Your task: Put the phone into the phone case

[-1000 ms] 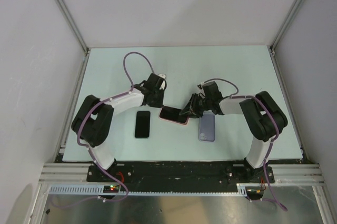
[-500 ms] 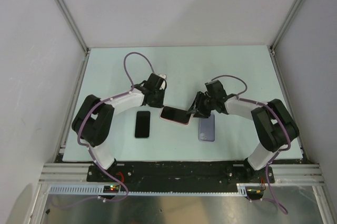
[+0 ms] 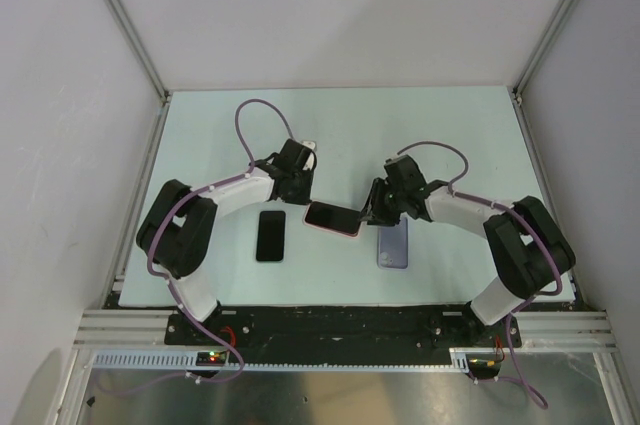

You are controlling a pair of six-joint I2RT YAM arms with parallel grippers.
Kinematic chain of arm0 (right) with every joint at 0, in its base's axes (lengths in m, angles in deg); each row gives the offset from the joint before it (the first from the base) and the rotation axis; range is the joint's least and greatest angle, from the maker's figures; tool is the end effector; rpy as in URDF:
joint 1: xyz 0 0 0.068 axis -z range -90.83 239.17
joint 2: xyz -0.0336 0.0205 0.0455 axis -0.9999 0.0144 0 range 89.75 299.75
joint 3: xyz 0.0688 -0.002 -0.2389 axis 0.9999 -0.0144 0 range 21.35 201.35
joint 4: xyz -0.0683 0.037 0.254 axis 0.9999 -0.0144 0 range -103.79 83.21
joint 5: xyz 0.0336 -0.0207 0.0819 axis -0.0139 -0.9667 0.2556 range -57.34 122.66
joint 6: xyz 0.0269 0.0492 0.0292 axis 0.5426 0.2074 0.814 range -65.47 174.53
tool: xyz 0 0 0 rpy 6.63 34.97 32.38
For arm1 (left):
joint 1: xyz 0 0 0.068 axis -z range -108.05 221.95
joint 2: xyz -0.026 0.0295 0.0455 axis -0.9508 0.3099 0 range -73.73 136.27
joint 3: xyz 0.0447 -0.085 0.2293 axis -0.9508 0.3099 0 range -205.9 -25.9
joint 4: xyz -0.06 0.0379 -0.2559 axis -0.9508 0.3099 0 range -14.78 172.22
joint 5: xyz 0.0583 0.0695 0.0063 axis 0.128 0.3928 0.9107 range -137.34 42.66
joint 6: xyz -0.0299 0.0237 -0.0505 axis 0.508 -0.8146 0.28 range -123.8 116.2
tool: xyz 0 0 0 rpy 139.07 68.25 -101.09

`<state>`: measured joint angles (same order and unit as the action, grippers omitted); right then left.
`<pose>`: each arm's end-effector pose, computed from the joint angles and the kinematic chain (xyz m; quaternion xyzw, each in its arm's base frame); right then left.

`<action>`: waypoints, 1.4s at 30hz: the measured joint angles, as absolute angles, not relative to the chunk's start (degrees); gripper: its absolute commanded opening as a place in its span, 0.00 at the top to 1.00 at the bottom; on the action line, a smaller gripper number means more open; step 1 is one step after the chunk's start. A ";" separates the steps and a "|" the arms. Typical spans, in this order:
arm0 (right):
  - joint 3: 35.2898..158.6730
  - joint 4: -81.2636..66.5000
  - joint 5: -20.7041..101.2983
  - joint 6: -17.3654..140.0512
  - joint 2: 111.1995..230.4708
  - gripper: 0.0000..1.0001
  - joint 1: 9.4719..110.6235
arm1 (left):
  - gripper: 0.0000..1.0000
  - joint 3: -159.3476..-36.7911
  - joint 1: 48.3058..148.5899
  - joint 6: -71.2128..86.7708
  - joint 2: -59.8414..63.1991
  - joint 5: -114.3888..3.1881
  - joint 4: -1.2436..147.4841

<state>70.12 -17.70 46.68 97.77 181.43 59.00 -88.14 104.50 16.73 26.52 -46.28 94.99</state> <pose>0.2725 0.1721 0.1287 0.0697 0.9416 0.2773 0.1777 0.3050 -0.1937 0.1385 0.0980 0.9557 -0.1161 0.2523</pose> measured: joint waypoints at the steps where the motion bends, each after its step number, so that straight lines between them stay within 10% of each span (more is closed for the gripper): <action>1: 70.12 -17.66 46.39 97.79 181.43 0.67 58.43 | 0.94 -88.14 104.50 16.73 26.52 -46.28 94.97; 16: 71.65 -18.56 39.53 97.95 183.25 0.96 52.92 | 0.96 -87.50 104.50 16.73 26.52 -47.81 94.47; 42: 79.30 -27.12 29.65 94.47 187.33 0.97 47.66 | 0.86 -74.78 104.48 21.32 12.07 -46.04 92.76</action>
